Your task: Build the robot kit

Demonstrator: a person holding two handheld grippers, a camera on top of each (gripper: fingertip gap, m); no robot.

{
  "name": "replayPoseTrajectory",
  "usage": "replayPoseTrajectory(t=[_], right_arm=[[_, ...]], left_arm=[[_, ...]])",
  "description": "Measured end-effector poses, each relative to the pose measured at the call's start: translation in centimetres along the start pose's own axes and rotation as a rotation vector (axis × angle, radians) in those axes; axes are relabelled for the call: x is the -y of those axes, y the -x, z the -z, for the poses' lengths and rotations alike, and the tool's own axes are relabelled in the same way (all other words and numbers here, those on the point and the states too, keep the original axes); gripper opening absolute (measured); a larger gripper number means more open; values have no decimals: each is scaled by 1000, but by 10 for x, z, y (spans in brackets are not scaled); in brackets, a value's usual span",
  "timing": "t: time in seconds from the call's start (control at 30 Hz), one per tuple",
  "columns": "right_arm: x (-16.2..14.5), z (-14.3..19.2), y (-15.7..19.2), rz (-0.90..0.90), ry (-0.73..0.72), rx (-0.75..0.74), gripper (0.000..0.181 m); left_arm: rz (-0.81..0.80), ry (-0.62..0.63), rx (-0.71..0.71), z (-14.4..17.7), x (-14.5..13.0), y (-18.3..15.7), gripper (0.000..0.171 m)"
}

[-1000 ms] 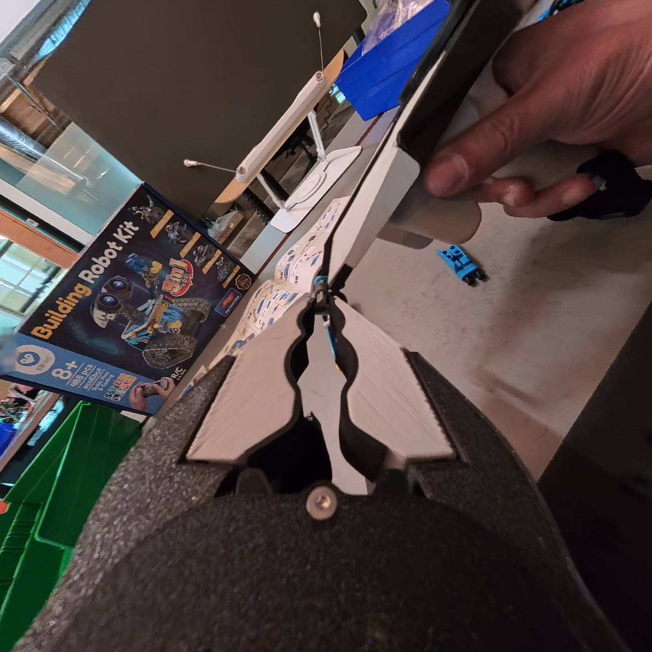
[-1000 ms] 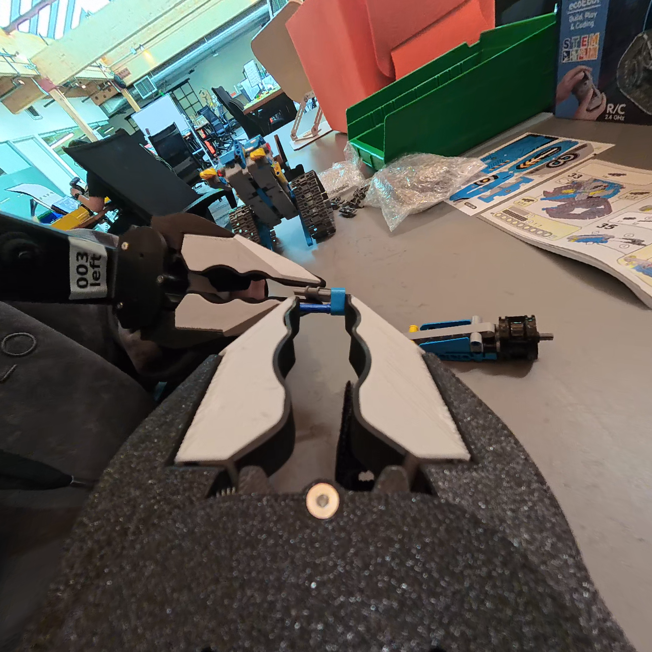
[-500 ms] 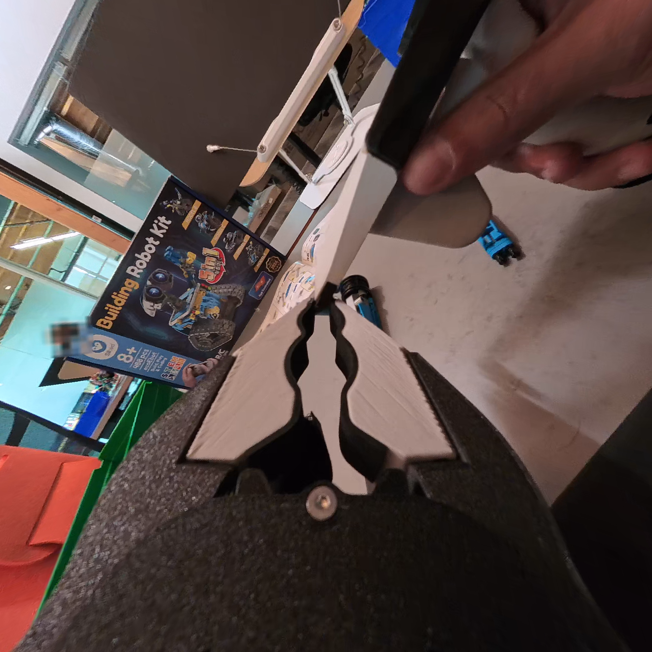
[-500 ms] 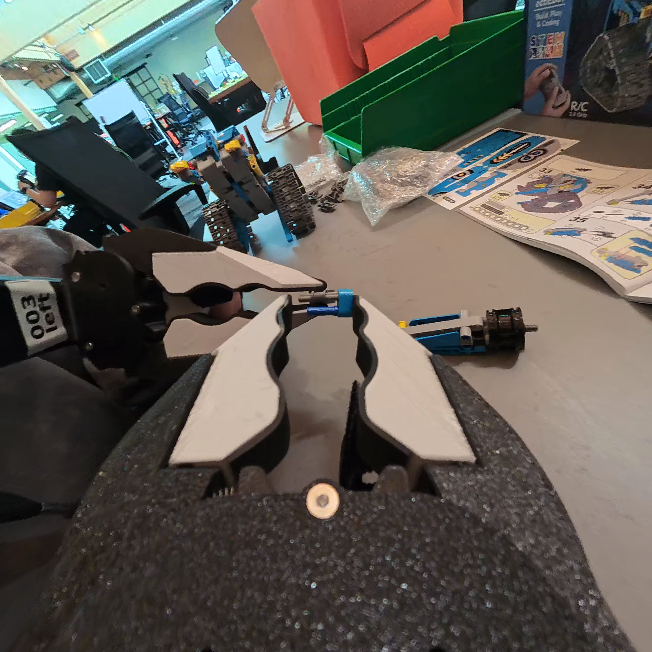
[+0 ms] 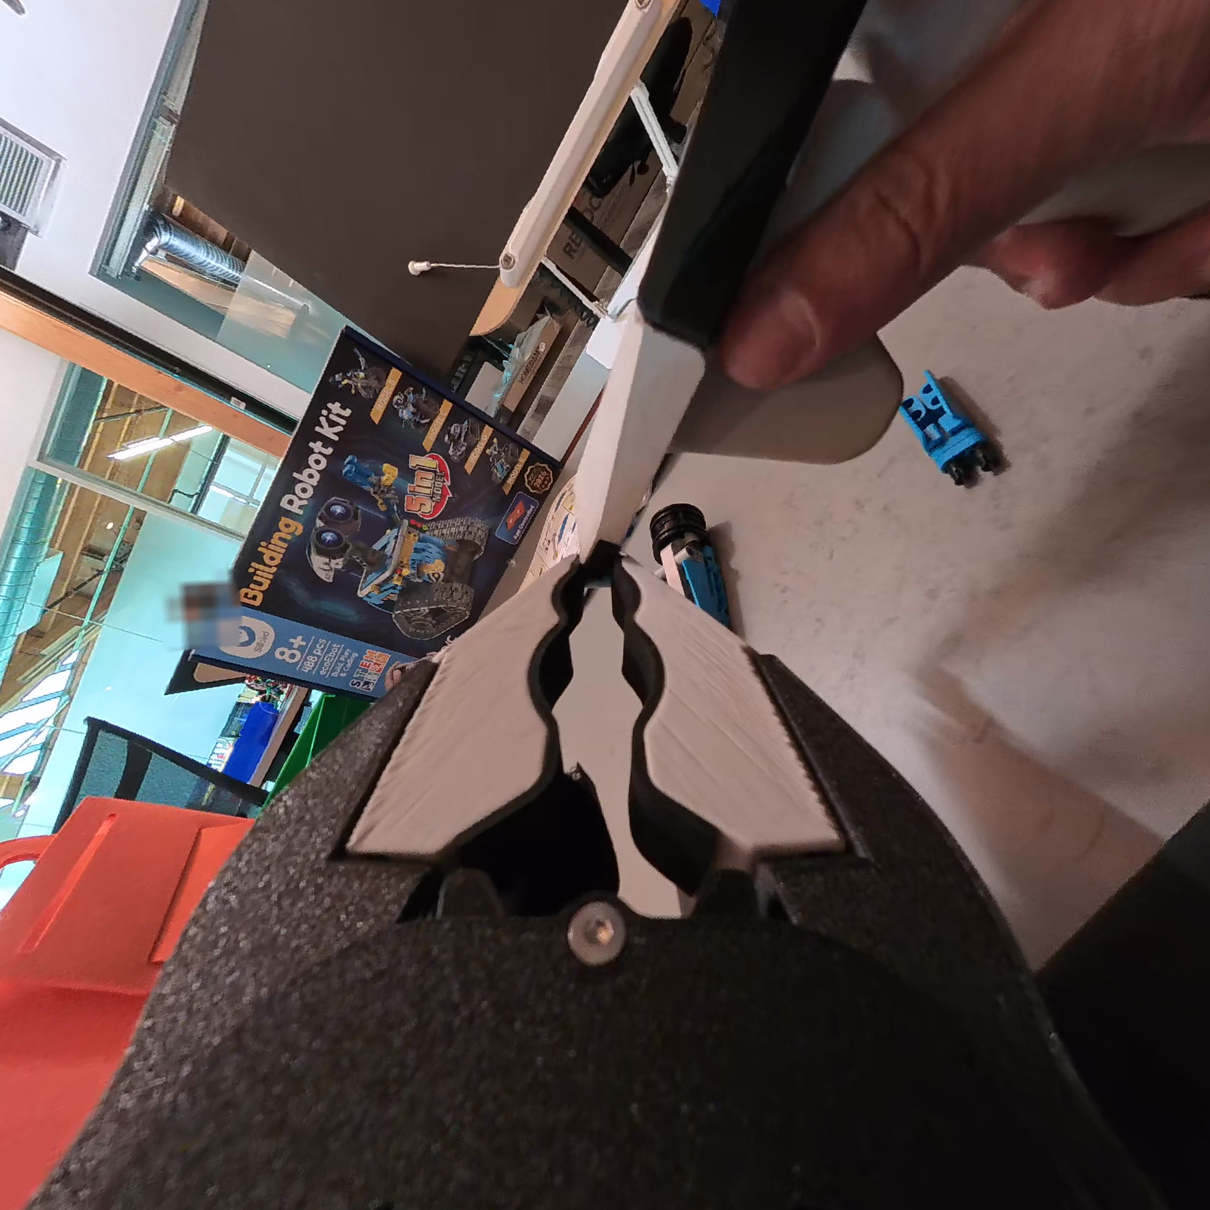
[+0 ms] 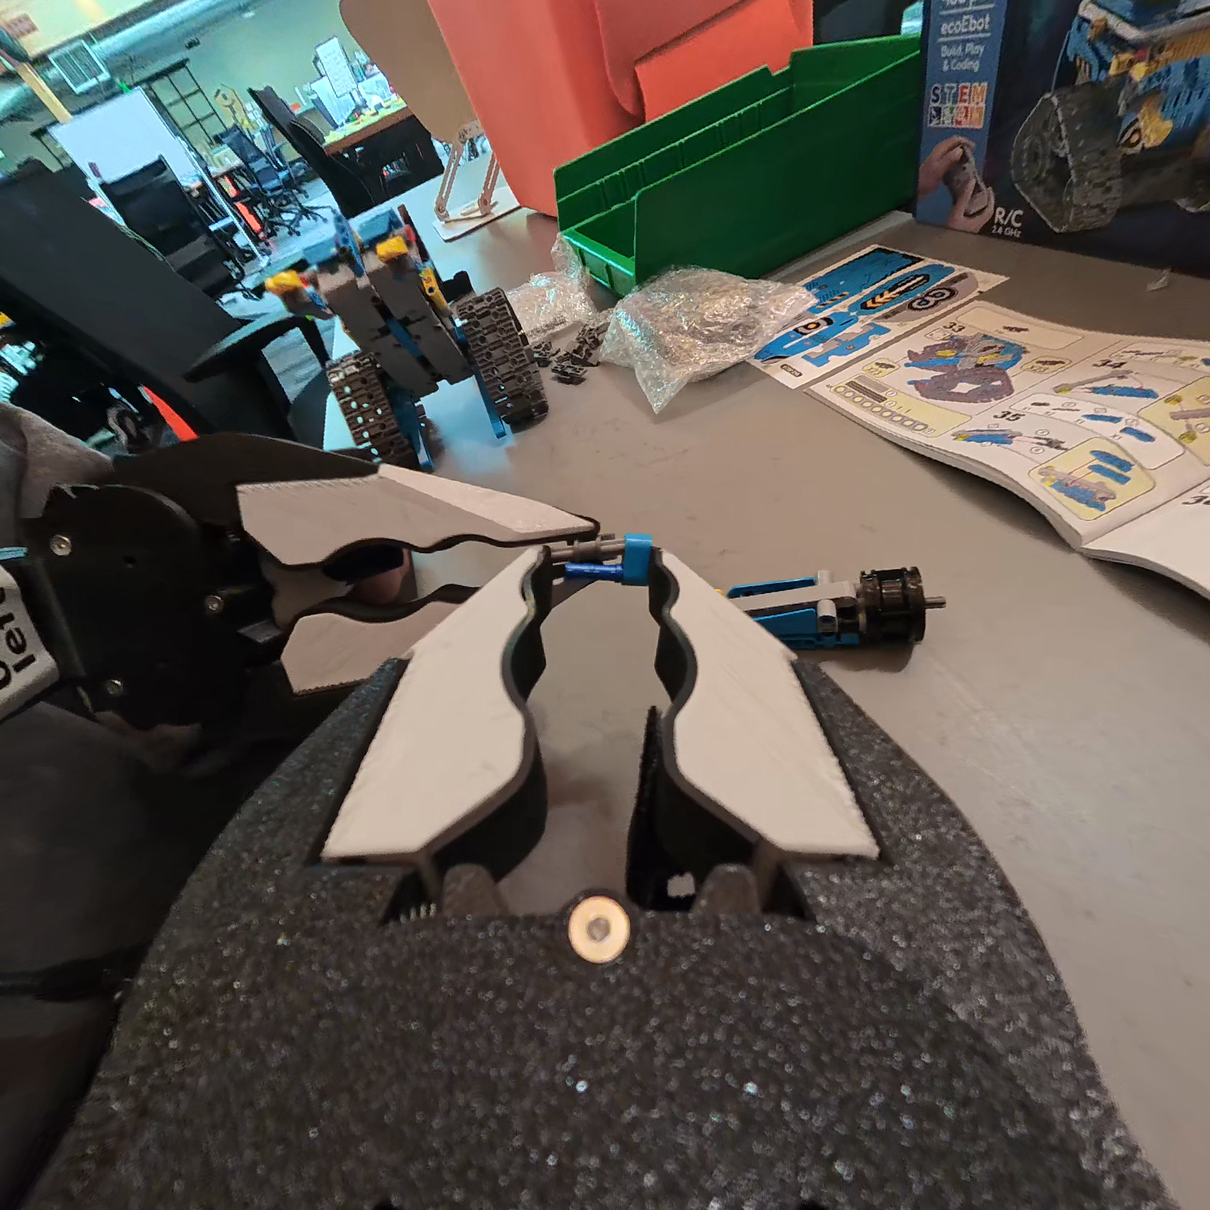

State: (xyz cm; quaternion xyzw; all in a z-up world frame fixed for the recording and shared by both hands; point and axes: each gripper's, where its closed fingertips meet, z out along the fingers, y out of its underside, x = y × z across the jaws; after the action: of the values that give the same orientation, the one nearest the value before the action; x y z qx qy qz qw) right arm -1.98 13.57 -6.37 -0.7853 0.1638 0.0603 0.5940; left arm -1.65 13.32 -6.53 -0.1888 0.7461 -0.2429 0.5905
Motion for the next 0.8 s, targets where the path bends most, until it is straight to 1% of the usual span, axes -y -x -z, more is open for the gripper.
replayPoseTrajectory(t=[0.33,0.4,0.5,0.7,0.8], right_arm=[[2,6,6,199,-2,-12,27],[2,6,6,192,-5,-1,28],[3,7,7,119,-27,49,29],[2,5,8,109,-27,93,30],[0,4,7,115,-11,84,29]], left_arm=[[-8,-49,-16,4,5,-1,7],[-10,-53,-17,4,5,-1,7],[-9,-72,-18,6,6,1,7],[-21,-69,-32,6,3,-1,7],[-35,-54,-27,5,1,-2,7]])
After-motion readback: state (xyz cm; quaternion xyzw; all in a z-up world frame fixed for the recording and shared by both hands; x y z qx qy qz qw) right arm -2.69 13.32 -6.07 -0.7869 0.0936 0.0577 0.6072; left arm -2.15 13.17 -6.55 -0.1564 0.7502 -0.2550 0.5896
